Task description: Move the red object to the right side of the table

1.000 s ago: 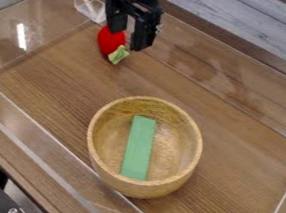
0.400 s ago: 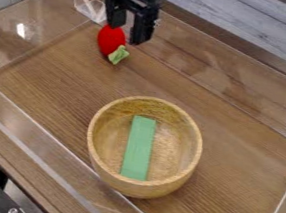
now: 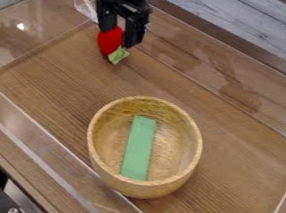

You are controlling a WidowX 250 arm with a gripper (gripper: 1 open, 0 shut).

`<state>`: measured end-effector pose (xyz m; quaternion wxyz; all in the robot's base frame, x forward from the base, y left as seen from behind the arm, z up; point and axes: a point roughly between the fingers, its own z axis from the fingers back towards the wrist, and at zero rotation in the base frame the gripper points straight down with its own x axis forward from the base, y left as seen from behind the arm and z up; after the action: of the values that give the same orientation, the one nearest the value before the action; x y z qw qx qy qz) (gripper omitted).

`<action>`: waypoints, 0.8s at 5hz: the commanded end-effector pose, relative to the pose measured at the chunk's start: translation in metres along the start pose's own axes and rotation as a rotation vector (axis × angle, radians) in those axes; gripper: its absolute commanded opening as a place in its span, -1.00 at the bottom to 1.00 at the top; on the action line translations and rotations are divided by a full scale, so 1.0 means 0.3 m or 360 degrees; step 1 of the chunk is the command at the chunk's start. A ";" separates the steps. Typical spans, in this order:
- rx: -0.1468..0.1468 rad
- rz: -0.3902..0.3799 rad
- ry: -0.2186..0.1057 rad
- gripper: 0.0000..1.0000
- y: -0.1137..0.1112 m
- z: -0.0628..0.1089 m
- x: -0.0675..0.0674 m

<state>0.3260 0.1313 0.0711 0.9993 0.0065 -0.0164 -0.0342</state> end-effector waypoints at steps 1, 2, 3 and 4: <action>0.0015 0.0024 -0.0082 1.00 -0.006 0.042 0.007; -0.0009 0.0026 -0.0090 1.00 -0.037 0.042 -0.003; -0.0025 -0.0013 -0.0102 1.00 -0.013 0.048 0.014; -0.0045 -0.0046 -0.0109 1.00 0.010 0.051 0.026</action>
<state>0.3268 0.1284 0.0717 0.9983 -0.0191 -0.0267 -0.0488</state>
